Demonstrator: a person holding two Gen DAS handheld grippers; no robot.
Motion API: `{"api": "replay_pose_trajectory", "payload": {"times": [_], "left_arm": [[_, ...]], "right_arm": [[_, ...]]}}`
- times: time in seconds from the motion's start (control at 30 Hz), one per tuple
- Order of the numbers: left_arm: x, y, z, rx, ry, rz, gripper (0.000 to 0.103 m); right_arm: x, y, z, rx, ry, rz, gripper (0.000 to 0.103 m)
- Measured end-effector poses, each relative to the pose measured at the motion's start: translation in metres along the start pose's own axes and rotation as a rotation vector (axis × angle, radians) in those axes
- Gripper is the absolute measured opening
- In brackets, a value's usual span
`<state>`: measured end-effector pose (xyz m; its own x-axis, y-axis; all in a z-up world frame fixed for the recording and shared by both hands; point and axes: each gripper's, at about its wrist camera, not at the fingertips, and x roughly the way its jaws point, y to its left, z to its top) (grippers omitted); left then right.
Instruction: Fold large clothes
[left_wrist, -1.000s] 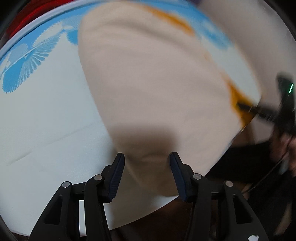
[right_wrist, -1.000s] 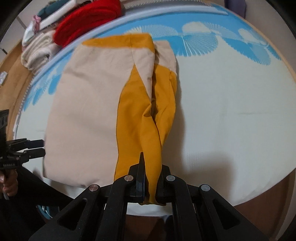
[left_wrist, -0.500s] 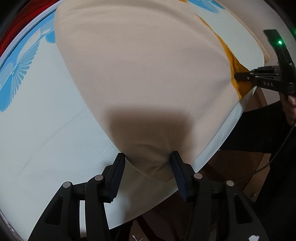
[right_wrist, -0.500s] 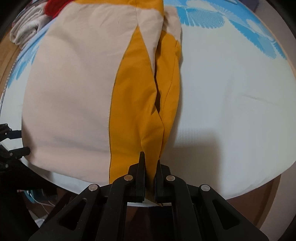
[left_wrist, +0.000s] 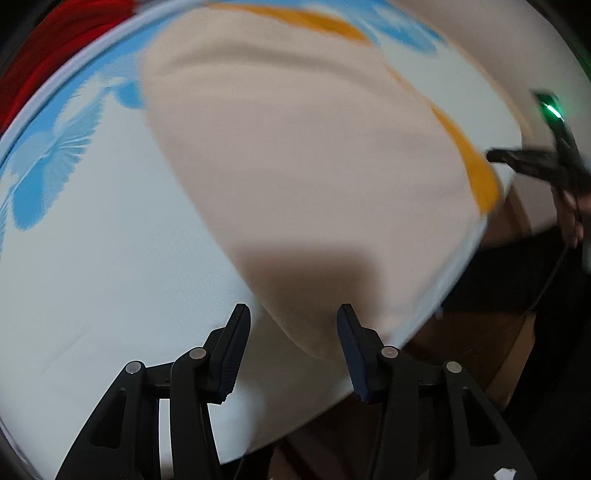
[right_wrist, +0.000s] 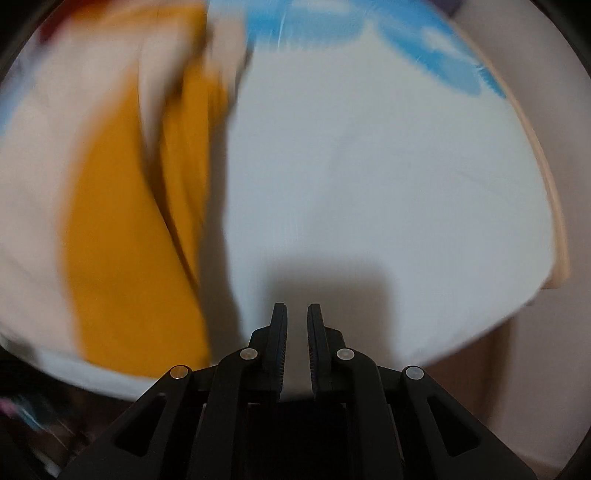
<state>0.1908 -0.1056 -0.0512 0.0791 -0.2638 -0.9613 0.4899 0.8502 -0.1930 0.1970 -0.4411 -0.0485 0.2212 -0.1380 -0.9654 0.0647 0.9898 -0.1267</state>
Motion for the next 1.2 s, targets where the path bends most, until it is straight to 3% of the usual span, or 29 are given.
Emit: {"api": "replay_pose_trajectory", "payload": {"times": [0.1, 0.17, 0.2, 0.23, 0.37, 0.5, 0.7, 0.77, 0.83, 0.93, 0.97, 1.07, 1.2], "left_arm": [[-0.016, 0.024, 0.009, -0.121, -0.092, -0.06, 0.043], [-0.017, 0.029, 0.012, -0.17, -0.117, -0.088, 0.043], [-0.016, 0.03, 0.013, -0.181, -0.119, -0.09, 0.043], [-0.013, 0.03, 0.015, -0.195, -0.119, -0.078, 0.043], [-0.008, 0.036, 0.018, -0.235, -0.116, -0.033, 0.043], [0.003, 0.052, 0.029, -0.272, -0.121, -0.003, 0.043], [0.007, 0.064, 0.04, -0.293, -0.134, -0.031, 0.043], [0.01, 0.066, 0.043, -0.296, -0.127, -0.034, 0.043], [0.014, 0.068, 0.045, -0.296, -0.115, -0.033, 0.043], [0.016, 0.065, 0.047, -0.287, -0.106, -0.039, 0.044], [0.018, 0.064, 0.048, -0.282, -0.103, -0.043, 0.049], [0.021, 0.058, 0.048, -0.259, -0.091, -0.051, 0.05], [0.021, 0.055, 0.046, -0.25, -0.085, -0.029, 0.046]], "right_arm": [[-0.051, -0.004, 0.016, 0.023, -0.248, 0.051, 0.019], [-0.072, -0.004, 0.031, 0.056, -0.348, 0.147, 0.033], [-0.076, -0.003, 0.043, 0.082, -0.368, 0.235, 0.046], [-0.075, -0.003, 0.052, 0.105, -0.369, 0.304, 0.051], [-0.057, 0.015, 0.098, 0.162, -0.328, 0.441, 0.051], [-0.015, 0.028, 0.136, 0.164, -0.272, 0.446, 0.051], [0.044, 0.039, 0.182, 0.192, -0.174, 0.509, 0.051], [0.056, 0.045, 0.192, 0.164, -0.164, 0.513, 0.049], [0.06, 0.047, 0.2, 0.161, -0.185, 0.548, 0.003], [0.056, 0.038, 0.204, 0.216, -0.256, 0.546, 0.002], [0.061, 0.034, 0.204, 0.242, -0.239, 0.504, 0.002], [0.087, 0.024, 0.2, 0.329, -0.123, 0.353, 0.002], [0.079, 0.028, 0.201, 0.304, -0.133, 0.338, 0.008]]}}
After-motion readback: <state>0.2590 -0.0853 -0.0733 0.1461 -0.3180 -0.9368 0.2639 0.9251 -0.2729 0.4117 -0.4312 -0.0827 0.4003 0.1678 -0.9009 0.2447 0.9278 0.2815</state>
